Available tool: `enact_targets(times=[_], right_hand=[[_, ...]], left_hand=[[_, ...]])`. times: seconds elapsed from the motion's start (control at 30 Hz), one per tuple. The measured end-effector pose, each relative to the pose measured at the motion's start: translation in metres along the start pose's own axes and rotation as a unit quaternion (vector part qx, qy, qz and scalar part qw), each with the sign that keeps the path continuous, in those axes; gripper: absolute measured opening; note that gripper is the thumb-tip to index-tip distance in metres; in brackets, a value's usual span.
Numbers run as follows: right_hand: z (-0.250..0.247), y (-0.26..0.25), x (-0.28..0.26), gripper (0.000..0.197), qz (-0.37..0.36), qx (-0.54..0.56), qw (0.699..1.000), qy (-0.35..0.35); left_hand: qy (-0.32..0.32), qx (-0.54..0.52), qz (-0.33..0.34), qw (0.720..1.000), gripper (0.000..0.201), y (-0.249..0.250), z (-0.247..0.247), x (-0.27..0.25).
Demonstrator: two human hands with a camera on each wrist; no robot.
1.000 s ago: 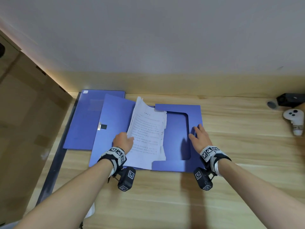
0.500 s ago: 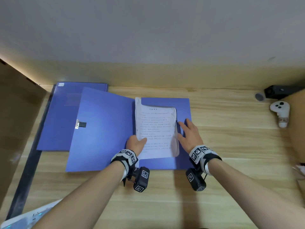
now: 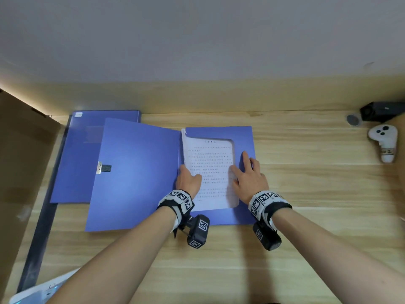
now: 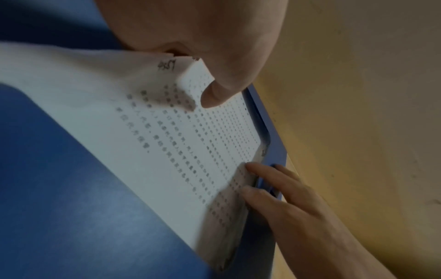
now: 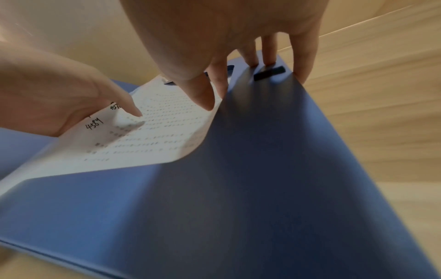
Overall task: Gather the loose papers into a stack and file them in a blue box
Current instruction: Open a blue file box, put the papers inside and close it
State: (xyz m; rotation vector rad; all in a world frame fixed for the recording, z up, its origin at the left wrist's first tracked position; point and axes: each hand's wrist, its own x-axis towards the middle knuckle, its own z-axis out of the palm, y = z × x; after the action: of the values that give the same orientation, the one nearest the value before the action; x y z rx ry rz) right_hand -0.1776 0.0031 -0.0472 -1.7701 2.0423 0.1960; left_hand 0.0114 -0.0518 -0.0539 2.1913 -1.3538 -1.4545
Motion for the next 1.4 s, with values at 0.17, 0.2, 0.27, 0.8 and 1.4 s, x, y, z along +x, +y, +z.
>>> enact_targets(times=[0.17,0.2,0.27,0.8,1.4], right_hand=[[-0.007,0.011,0.0,0.062,-0.004,0.061,0.998,0.012],[-0.006,0.013,-0.001,0.063,-0.001,0.071,0.997,0.012],[-0.005,0.016,-0.003,0.063,0.004,0.08,0.997,0.009],[0.0,0.018,-0.003,0.061,0.006,0.097,0.995,0.016],[-0.003,0.018,0.007,0.055,0.009,0.094,0.995,0.027]], left_hand=[[-0.058,0.002,-0.009,0.998,0.041,0.002,0.014,0.006],[-0.066,0.011,-0.008,0.998,0.043,0.004,0.015,0.006],[-0.056,0.023,-0.013,0.998,0.049,0.008,0.017,0.006],[0.006,0.204,0.09,0.975,0.042,0.011,0.018,0.016],[-0.005,0.215,0.171,0.961,0.059,0.041,0.002,0.063]])
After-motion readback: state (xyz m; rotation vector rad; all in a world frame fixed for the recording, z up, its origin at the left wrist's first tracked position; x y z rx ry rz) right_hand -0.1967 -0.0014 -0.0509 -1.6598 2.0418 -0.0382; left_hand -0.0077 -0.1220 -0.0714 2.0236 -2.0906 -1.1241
